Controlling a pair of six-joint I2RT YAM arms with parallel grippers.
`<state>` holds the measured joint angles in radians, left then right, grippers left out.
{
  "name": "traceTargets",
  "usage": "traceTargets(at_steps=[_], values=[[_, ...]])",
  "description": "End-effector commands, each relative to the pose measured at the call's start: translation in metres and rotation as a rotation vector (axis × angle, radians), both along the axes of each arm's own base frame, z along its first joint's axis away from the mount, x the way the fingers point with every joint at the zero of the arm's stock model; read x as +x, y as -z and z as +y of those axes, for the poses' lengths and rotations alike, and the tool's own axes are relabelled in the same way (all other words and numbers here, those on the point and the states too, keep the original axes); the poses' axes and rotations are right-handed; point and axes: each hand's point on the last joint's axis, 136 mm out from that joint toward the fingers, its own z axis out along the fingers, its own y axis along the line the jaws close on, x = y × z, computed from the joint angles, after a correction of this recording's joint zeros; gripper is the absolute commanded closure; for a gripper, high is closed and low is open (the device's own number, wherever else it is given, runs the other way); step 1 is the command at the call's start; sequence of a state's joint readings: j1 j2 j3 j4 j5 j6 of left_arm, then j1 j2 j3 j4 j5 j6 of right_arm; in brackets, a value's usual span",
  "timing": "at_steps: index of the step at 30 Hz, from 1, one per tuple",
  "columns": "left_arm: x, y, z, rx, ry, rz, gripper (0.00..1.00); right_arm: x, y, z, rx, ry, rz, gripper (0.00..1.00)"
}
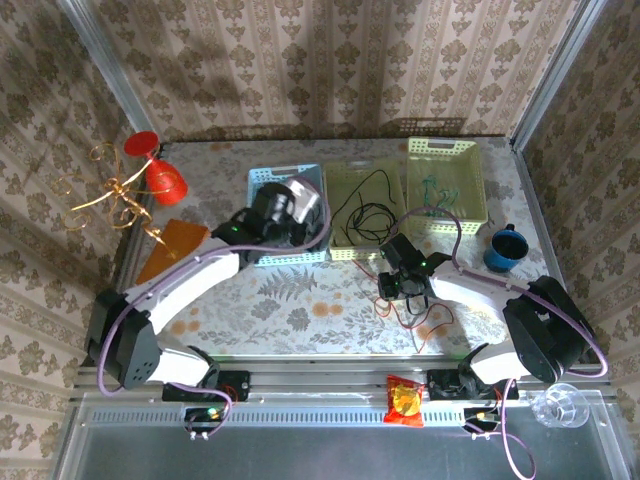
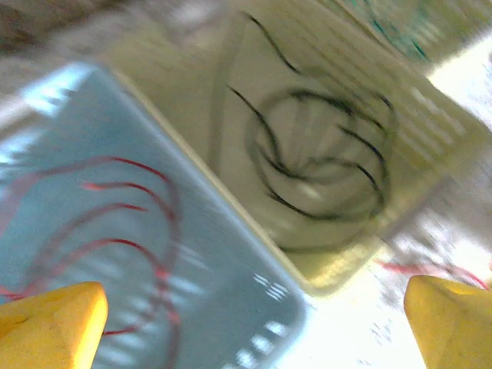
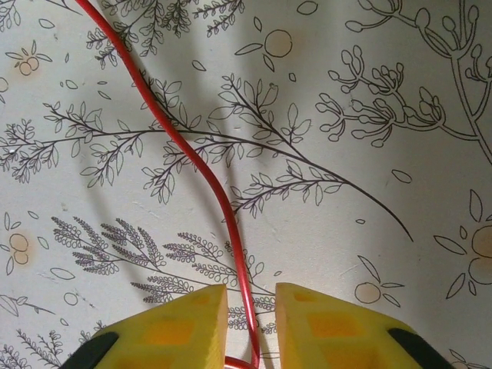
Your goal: Untangle the cables
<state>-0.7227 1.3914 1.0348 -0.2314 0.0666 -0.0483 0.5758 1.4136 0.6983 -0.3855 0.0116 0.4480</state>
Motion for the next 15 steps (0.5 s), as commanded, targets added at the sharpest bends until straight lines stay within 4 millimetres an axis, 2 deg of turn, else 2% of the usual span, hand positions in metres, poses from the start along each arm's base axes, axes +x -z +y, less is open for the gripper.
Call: traceTargets(at_steps=[1,6,7,11,15], values=[[-0.031,0.035,-0.024,0.029,0.121,0.066,0.0,-0.008,0.003,0.0,0.006,-0.013,0.04,0.7],[-0.057,0.05,-0.057,0.002,0.213,0.099,0.0,-0.026,0.003,0.013,0.028,-0.096,0.072,0.61],[-0.065,0.052,-0.063,0.002,0.254,0.103,0.0,-0.025,-0.003,0.012,0.026,-0.093,0.051,0.61],[-0.096,0.064,-0.088,0.06,0.428,0.091,0.0,-0.013,-0.015,-0.014,-0.039,0.039,-0.023,0.59],[-0.095,0.096,-0.112,0.172,0.434,0.077,0.0,0.003,-0.034,-0.054,-0.066,0.24,-0.086,0.59]])
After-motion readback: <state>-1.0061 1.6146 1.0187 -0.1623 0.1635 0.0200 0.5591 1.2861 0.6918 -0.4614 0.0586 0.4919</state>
